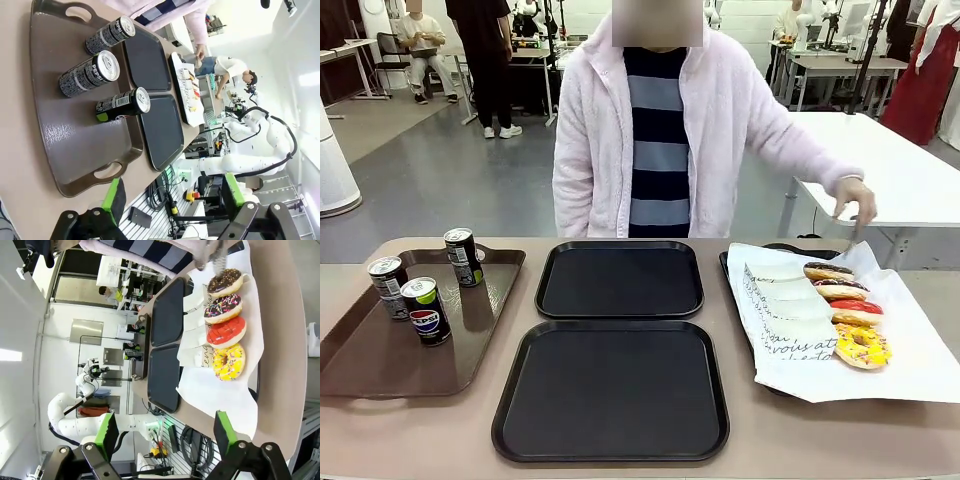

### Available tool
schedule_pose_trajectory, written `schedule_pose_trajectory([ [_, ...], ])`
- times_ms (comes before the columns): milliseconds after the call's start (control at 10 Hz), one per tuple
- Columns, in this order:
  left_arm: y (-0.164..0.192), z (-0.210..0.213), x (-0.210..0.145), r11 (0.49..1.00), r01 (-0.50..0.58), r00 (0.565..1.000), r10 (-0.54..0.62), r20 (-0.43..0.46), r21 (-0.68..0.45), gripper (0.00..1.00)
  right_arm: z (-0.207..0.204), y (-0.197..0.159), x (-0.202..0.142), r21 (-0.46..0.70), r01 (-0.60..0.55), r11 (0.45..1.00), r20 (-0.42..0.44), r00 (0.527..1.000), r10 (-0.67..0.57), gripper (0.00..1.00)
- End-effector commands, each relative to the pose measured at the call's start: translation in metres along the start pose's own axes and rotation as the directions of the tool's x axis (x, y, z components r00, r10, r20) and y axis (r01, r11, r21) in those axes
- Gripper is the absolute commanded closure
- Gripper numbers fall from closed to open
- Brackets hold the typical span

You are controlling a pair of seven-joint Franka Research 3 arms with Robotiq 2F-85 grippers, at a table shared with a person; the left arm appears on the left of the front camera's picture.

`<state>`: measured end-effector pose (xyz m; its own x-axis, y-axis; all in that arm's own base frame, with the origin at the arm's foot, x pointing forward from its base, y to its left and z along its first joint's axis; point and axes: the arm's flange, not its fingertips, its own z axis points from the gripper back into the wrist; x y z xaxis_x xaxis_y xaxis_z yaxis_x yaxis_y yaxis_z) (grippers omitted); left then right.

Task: Set up donuts and drinks on trays.
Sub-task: Pick up one Pepsi coke and place it on the Flat Tray.

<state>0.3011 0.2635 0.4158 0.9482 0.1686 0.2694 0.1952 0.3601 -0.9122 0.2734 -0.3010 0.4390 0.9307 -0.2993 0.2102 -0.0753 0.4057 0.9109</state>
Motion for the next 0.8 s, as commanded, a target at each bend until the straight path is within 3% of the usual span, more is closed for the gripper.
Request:
schedule_pose_trajectory([
  [0,-0.0011,0.0016,0.0002,1.0,0.009,1.0,-0.009,0.003,-0.01,0.0,0.0008,-0.0014,-0.0005,0.009,0.002,1.0,0.003,1.0,-0.002,0.0],
  [700,-0.0011,0.0016,0.0002,1.0,0.009,1.0,-0.009,0.003,-0.01,0.0,0.0008,-0.0014,-0.0005,0.009,0.002,1.0,0.003,1.0,-0.002,0.0],
])
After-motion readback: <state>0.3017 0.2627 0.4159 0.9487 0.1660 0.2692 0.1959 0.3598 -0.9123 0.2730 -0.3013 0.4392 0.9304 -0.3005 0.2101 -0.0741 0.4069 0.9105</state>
